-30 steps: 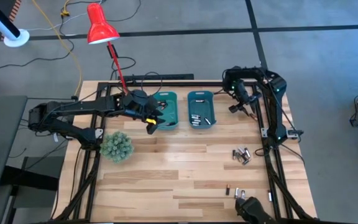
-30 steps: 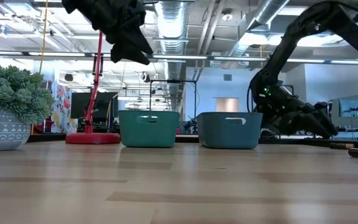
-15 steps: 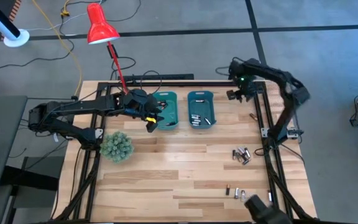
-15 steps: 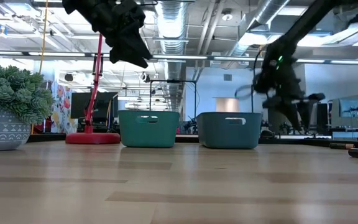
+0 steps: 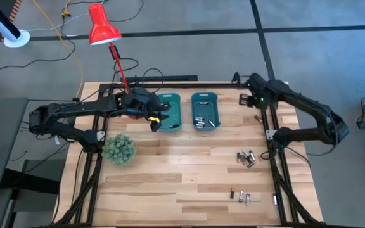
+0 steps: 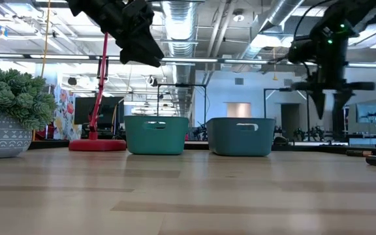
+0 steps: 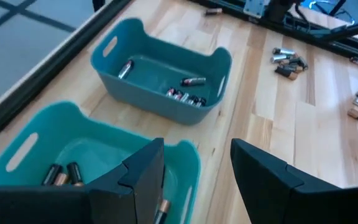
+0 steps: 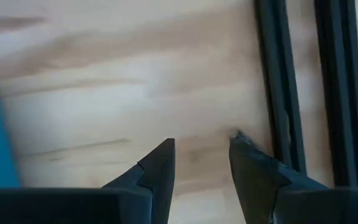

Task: Sort batteries
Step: Put the black battery into the green bin, then put the silver battery into the blue bin

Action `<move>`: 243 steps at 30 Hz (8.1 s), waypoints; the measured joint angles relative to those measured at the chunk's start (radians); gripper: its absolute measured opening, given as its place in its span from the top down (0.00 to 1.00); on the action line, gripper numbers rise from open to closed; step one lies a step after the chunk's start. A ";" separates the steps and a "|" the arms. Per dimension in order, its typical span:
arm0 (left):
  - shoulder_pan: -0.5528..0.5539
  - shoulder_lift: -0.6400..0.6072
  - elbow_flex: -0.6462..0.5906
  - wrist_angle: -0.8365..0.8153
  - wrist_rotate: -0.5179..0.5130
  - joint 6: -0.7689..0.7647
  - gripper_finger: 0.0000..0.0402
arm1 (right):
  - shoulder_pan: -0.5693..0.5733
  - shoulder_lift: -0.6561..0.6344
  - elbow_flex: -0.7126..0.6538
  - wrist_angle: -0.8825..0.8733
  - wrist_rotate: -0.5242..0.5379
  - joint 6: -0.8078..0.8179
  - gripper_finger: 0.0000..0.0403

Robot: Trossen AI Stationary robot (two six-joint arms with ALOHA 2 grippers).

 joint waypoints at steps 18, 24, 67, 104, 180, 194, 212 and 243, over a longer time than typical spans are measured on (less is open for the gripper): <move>0.048 0.000 0.000 0.020 0.000 0.066 0.54 | -0.034 -0.031 -0.312 0.281 0.003 0.169 0.59; 0.068 0.000 0.000 0.015 0.001 0.091 0.54 | -0.043 -0.031 -0.312 0.287 0.091 0.157 0.59; 0.075 0.000 0.000 0.022 0.003 0.009 0.54 | 0.113 -0.044 -0.386 0.298 -0.099 -0.250 0.59; 0.038 0.000 0.000 0.020 0.003 0.018 0.54 | 0.333 0.005 -0.379 0.184 -0.106 0.019 0.96; 0.026 -0.227 -0.259 0.091 -0.087 0.176 0.54 | 0.578 1.104 1.226 0.056 -0.271 -0.487 0.67; -0.167 -0.224 -0.259 0.106 -0.227 0.060 0.54 | 0.622 0.557 0.813 0.000 -0.053 -0.503 0.70; -0.199 -0.224 -0.259 0.105 -0.227 -0.096 0.54 | 0.911 -0.133 0.085 -0.005 -0.049 0.055 0.70; -0.199 -0.224 -0.257 0.100 -0.226 -0.096 0.54 | 1.394 -0.192 -0.163 -0.141 0.032 0.923 0.69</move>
